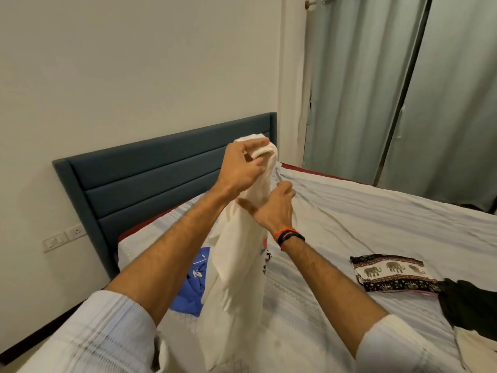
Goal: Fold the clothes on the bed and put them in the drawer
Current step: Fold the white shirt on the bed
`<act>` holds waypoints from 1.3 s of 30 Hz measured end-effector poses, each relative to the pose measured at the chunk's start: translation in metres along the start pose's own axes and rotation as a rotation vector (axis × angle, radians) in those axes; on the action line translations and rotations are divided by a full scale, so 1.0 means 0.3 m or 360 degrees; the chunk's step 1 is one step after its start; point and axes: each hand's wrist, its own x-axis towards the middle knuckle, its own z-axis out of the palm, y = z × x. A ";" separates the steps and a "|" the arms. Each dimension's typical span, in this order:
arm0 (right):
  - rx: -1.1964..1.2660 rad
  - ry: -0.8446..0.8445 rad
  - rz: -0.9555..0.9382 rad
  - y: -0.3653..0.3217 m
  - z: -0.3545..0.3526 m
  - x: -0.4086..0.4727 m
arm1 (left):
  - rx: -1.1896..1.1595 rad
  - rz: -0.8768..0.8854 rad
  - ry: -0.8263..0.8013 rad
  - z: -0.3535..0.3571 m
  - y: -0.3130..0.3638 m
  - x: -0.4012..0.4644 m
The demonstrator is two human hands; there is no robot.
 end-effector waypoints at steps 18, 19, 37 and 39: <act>-0.0413 -0.0280 0.0141 0.294 -0.402 0.344 | 0.0930 0.0178 0.0653 -0.131 -0.146 0.125; -0.0436 -0.0307 0.0114 0.290 -0.430 0.370 | 0.0931 0.0116 0.0674 -0.139 -0.175 0.124; -0.0903 -0.0062 -0.0160 0.242 -0.559 0.600 | 0.1880 -0.0358 0.0370 -0.154 -0.254 0.197; -0.0998 0.0048 -0.0137 0.219 -0.571 0.603 | 0.1910 -0.0369 0.0338 -0.148 -0.242 0.218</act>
